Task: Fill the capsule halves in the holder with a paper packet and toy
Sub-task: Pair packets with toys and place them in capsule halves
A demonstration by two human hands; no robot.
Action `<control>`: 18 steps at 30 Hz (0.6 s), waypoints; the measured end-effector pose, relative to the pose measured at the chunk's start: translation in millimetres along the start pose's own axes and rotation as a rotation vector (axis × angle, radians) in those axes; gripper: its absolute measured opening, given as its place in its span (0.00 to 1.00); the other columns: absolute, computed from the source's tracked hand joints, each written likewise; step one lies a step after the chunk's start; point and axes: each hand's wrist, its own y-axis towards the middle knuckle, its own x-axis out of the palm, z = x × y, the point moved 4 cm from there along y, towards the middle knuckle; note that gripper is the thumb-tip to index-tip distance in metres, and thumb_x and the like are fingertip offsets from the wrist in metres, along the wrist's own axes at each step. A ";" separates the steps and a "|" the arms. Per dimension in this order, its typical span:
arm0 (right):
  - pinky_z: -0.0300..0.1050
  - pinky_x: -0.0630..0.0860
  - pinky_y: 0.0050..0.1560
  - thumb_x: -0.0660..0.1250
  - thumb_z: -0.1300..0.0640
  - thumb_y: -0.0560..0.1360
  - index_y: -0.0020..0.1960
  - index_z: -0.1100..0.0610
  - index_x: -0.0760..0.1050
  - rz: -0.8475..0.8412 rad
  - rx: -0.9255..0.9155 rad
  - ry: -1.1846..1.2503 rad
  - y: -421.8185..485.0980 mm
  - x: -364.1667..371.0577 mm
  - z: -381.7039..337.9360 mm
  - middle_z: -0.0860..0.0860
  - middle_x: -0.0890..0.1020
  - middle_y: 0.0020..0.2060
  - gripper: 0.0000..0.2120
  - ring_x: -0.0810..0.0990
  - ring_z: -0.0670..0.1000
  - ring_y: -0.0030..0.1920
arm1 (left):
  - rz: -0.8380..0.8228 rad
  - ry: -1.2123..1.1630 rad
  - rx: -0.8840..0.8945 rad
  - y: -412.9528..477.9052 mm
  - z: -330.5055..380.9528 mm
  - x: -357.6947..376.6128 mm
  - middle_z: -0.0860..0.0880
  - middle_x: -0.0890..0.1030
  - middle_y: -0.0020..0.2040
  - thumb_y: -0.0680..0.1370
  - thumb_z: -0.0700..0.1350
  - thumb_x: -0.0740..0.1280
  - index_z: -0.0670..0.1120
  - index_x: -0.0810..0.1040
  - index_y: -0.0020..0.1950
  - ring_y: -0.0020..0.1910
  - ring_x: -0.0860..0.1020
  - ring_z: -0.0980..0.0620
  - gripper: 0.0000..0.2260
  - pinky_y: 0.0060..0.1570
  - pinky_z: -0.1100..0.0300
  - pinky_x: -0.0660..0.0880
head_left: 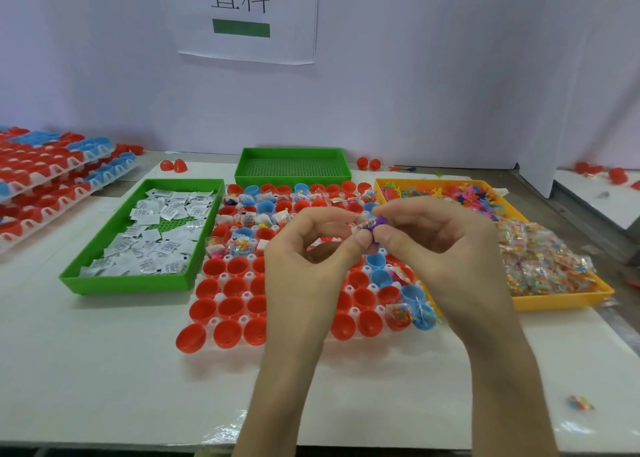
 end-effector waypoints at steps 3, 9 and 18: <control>0.31 0.79 0.43 0.75 0.65 0.71 0.46 0.47 0.83 0.064 0.018 -0.152 0.3 -9.7 10.4 0.39 0.86 0.39 0.13 0.85 0.42 0.42 | -0.054 0.356 0.048 1.2 -5.8 -3.4 0.55 0.84 0.38 0.75 0.43 0.75 0.52 0.81 0.52 0.40 0.83 0.56 0.08 0.40 0.69 0.76; 0.25 0.73 0.39 0.77 0.61 0.71 0.43 0.43 0.82 0.149 0.093 -0.489 0.6 -27.7 40.4 0.35 0.83 0.35 0.12 0.81 0.38 0.41 | -0.266 0.812 -0.068 -1.7 -17.4 3.3 0.63 0.81 0.47 0.78 0.45 0.70 0.61 0.75 0.64 0.53 0.77 0.58 0.17 0.61 0.51 0.74; 0.25 0.72 0.38 0.77 0.63 0.69 0.42 0.47 0.82 0.032 0.172 -0.548 1.1 -14.0 66.6 0.41 0.83 0.36 0.11 0.80 0.38 0.41 | -0.223 0.843 -0.082 -0.8 -13.4 -2.2 0.64 0.79 0.46 0.79 0.46 0.69 0.61 0.75 0.65 0.55 0.76 0.57 0.17 0.65 0.47 0.71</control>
